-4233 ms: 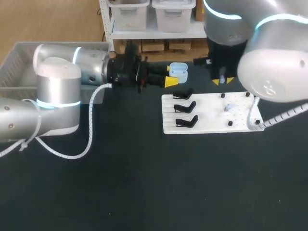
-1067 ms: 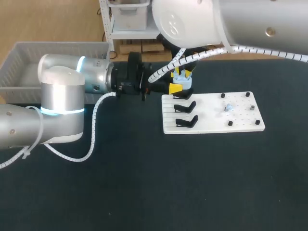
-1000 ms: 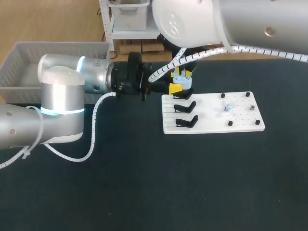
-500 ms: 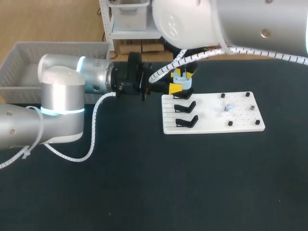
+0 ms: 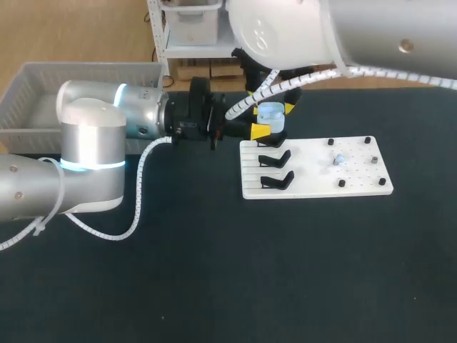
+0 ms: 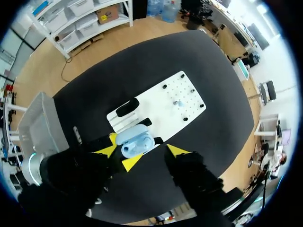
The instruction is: Pick up each earbud case from the left stands, insert the matching earbuds, close the lid, and place the case in the box.
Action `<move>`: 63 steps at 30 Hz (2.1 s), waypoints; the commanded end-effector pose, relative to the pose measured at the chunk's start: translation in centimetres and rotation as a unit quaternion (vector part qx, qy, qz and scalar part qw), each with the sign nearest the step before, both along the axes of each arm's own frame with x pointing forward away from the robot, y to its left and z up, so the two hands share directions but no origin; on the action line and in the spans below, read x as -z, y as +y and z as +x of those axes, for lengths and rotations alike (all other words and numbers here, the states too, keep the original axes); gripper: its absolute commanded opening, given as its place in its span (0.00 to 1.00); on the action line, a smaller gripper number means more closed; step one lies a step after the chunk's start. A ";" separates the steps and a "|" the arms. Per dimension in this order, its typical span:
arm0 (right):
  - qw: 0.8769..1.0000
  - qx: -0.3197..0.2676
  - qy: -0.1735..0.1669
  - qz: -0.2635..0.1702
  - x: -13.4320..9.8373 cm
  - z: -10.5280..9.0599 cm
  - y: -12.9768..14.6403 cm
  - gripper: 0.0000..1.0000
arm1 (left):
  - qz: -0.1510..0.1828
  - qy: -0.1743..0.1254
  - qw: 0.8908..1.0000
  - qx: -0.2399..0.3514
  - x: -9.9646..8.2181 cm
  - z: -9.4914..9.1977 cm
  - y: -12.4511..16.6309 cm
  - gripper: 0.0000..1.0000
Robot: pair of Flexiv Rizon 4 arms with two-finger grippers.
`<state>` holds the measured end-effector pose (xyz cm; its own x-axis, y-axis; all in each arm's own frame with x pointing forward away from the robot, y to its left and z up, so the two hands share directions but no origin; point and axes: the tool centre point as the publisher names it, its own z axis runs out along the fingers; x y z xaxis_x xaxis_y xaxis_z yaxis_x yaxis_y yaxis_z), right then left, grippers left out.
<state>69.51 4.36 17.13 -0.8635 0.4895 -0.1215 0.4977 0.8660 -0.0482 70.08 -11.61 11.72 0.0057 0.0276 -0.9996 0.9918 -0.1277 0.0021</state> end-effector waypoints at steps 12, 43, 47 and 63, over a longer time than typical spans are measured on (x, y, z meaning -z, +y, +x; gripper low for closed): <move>0.981 -0.095 -0.159 0.053 0.0 -4.0 -8.7 0.57 | -0.001 -0.002 1.000 -0.003 0.1 -0.1 0.0 0.00; 0.985 -0.145 -0.087 0.033 11.1 -2.4 -13.3 0.46 | -0.001 -0.002 1.000 -0.003 0.1 -0.1 0.0 0.00; 0.984 -0.152 -0.080 0.037 11.9 -2.2 -13.6 0.47 | -0.001 -0.002 1.000 -0.003 0.1 -0.1 0.0 0.00; 0.982 -0.166 -0.065 0.058 14.6 -0.6 -14.2 0.46 | -0.001 -0.002 1.000 -0.003 0.1 -0.1 0.0 0.00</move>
